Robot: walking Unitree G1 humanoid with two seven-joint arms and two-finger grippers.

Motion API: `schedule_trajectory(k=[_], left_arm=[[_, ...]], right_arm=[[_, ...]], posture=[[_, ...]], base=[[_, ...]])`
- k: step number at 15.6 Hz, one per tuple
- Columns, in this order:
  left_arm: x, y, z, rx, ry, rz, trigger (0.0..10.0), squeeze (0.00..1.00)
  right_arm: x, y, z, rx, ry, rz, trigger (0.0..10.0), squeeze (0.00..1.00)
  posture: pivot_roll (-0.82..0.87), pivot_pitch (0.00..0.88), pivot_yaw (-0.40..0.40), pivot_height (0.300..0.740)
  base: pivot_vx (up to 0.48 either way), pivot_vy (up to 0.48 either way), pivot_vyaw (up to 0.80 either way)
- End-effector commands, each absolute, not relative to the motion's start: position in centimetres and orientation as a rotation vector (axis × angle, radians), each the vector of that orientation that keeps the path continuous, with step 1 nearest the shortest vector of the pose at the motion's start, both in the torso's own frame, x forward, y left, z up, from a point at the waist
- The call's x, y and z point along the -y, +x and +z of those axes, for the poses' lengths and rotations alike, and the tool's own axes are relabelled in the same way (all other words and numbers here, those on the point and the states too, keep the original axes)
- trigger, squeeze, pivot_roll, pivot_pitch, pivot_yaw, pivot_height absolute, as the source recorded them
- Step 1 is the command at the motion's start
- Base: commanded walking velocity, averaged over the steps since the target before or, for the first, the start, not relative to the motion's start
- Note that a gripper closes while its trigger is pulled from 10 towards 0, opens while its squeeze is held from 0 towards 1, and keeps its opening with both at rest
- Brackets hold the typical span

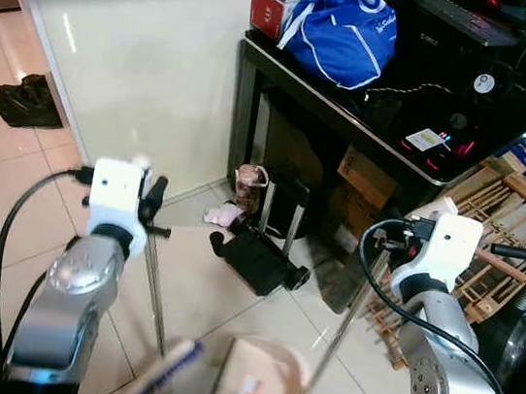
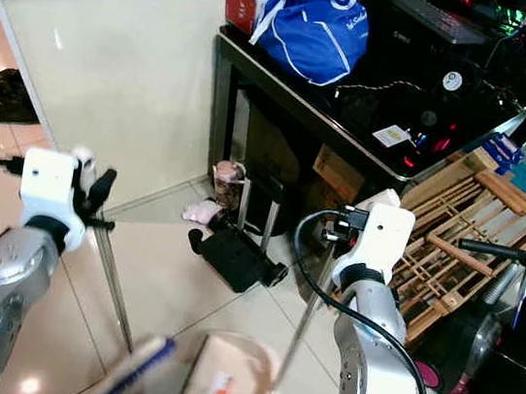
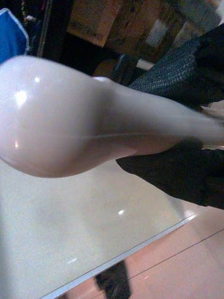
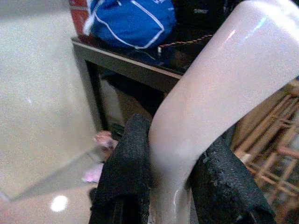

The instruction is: Sweep floor

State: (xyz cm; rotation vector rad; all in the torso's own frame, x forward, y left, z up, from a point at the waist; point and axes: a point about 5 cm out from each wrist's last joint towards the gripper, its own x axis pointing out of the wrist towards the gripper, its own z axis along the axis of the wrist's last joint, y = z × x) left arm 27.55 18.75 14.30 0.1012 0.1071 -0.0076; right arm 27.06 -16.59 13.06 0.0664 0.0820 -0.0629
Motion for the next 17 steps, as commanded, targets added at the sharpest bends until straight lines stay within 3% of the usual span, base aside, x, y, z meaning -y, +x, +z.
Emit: schedule_trajectory(k=[1, 6, 9, 14, 16, 17], left_arm=[[-18.6, 28.0, 16.1, -0.026, 0.148, 0.004, 10.0, 0.0], [-17.2, 27.9, 17.2, 0.057, 0.178, -0.059, 10.0, 0.0], [-17.6, 27.7, 17.3, 0.092, 0.189, -0.027, 10.0, 0.0], [-17.7, 27.6, 17.1, 0.125, 0.196, 0.012, 10.0, 0.0], [-17.2, 27.6, 16.8, 0.076, 0.164, -0.053, 10.0, 0.0], [-16.8, 27.4, 16.7, 0.074, 0.144, -0.1, 10.0, 0.0]], right_arm=[[17.1, 27.3, 14.5, -0.042, 0.032, -0.094, 10.0, 0.0], [18.0, 26.6, 15.3, 0.017, -0.009, -0.205, 10.0, 0.0], [18.6, 26.5, 15.6, 0.048, 0.039, -0.257, 10.0, 0.0], [18.0, 26.5, 16.4, 0.067, -0.001, -0.21, 10.0, 0.0], [19.0, 26.8, 16.5, 0.105, -0.14, -0.373, 10.0, 0.0], [19.0, 26.8, 15.9, 0.055, -0.135, -0.355, 10.0, 0.0]], posture=[[0.1, 0.0, -0.002, 0.74], [0.09, 0.0, 0.009, 0.74], [0.08, 0.0, 0.008, 0.74], [0.07, 0.0, 0.016, 0.74], [0.07, 0.0, 0.014, 0.74], [0.07, 0.0, 0.014, 0.74]], base=[[0.0, 0.0, 0.0], [0.0, 0.0, -0.8], [0.0, 0.0, -0.8], [0.0, 0.0, -0.8], [0.0, 0.0, -0.8], [0.0, 0.0, -0.8]])
